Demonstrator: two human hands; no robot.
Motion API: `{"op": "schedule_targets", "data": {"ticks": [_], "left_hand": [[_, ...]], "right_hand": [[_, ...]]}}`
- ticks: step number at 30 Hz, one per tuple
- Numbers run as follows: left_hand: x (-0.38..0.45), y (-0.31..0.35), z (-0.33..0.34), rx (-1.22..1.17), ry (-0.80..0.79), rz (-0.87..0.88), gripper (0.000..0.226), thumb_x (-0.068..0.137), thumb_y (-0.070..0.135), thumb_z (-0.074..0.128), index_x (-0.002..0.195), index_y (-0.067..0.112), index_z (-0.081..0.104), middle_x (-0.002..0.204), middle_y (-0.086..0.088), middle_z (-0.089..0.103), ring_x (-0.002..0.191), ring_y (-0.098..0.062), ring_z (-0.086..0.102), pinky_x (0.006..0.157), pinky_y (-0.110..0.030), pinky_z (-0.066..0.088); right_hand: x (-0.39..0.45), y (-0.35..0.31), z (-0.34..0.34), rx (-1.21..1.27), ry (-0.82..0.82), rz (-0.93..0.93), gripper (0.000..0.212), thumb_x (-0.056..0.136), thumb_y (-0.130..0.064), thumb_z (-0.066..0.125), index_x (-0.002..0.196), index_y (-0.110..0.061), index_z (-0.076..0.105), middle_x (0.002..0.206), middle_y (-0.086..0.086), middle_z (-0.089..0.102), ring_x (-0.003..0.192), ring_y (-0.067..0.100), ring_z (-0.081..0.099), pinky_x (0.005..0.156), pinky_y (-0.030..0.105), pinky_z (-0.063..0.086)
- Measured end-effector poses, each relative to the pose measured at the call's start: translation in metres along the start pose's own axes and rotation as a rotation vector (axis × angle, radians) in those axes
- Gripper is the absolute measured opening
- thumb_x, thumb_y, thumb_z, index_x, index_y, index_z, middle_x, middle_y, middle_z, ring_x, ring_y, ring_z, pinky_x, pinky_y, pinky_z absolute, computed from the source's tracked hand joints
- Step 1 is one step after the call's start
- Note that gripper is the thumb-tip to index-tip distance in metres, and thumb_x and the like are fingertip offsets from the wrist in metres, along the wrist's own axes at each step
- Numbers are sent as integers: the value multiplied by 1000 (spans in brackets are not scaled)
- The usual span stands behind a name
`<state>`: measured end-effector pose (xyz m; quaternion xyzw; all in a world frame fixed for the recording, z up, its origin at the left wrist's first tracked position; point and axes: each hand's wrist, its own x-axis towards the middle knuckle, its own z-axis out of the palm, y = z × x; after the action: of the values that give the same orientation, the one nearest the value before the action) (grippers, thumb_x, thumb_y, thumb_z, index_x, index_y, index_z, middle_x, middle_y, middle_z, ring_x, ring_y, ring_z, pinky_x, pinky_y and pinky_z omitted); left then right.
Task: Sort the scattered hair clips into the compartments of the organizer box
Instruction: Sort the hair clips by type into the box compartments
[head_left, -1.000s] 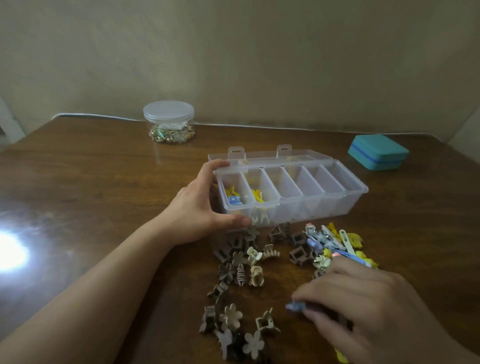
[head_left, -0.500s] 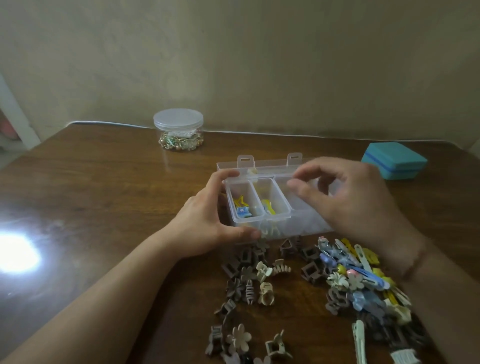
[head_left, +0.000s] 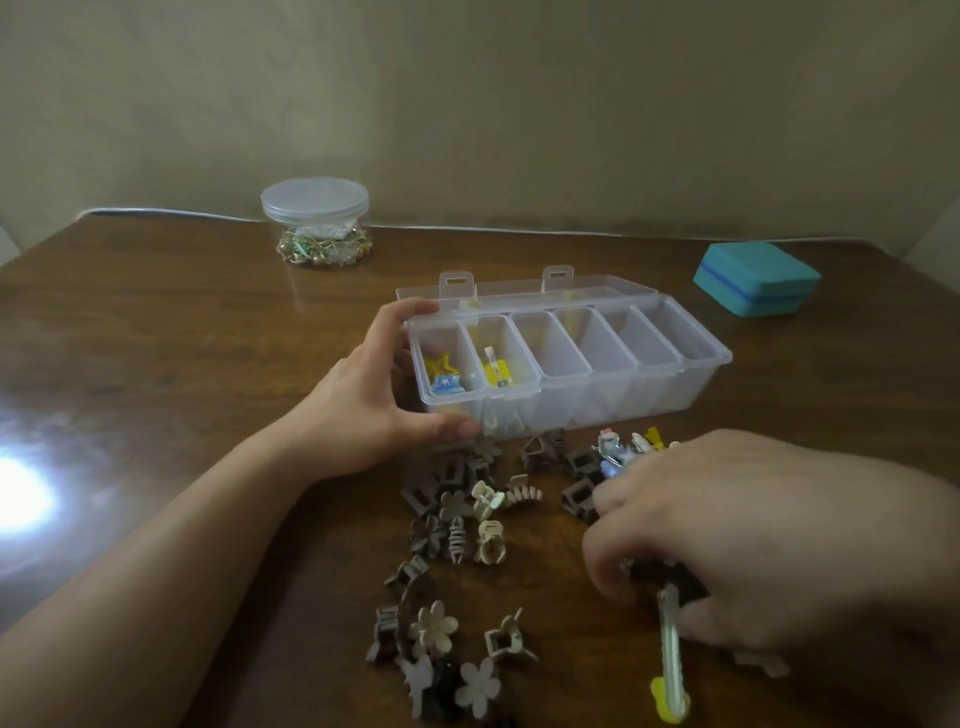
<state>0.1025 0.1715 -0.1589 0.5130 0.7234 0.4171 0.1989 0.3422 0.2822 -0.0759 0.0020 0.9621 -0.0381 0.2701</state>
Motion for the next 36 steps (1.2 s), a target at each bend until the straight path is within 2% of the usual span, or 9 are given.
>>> {"op": "schedule_targets", "data": {"ticks": [3,10,14,17,21,24,27,32,36], "left_hand": [[0,0,0,6,-7,-1,106,47,72,78,136,52,24,124,27,52,110,10,52,87,-12,39],[0,-3,0,4,2,4,105,49,71,79,137,52,25,131,18,54,117,4,52,101,-26,41],[1,-4,0,1,-9,9,104,50,71,79,137,53,24,131,18,54,117,3,52,100,-25,41],[1,-3,0,-1,-15,10,103,50,71,78,136,54,23,131,19,53,117,3,52,97,-22,41],[1,-3,0,-3,-19,12,103,50,71,78,135,55,23,129,20,53,115,3,53,92,-17,41],[0,-3,1,-7,-14,8,104,49,71,77,136,54,23,128,23,53,114,7,51,89,-14,38],[1,-2,1,-1,-10,13,104,49,71,77,136,55,23,125,27,51,112,10,51,87,-10,37],[1,-4,1,6,3,17,104,48,72,78,135,55,24,125,28,51,111,9,52,89,-14,39],[1,-5,1,1,8,29,102,49,70,79,135,54,26,121,28,54,108,13,53,85,-11,40]], "right_hand": [[7,-8,6,-96,29,28,23,85,-27,62,105,-38,55,97,-16,47,94,7,45,81,35,49],[11,7,-2,36,187,-43,22,82,-57,61,99,-43,58,97,-22,48,94,-3,45,77,26,48],[17,24,-11,443,658,-4,10,78,-48,65,81,-39,64,90,-27,61,82,-5,58,66,10,46],[34,34,-8,592,1083,204,11,74,-45,68,75,-35,66,76,-20,64,63,4,55,50,15,44],[45,43,-5,487,1142,344,25,76,-56,63,77,-32,68,69,-16,63,63,-7,53,49,14,38],[34,51,-5,497,1203,315,22,76,-55,60,75,-34,67,67,-16,63,65,-1,56,48,10,42],[15,62,-7,522,1118,320,13,74,-46,66,72,-34,69,65,-12,65,67,0,59,51,9,43],[3,56,-6,300,315,333,7,82,-41,71,88,-42,70,78,-22,66,70,-2,60,58,24,49],[12,43,-4,112,255,425,16,85,-38,66,99,-46,63,72,-15,58,67,-1,53,55,20,41]]}}
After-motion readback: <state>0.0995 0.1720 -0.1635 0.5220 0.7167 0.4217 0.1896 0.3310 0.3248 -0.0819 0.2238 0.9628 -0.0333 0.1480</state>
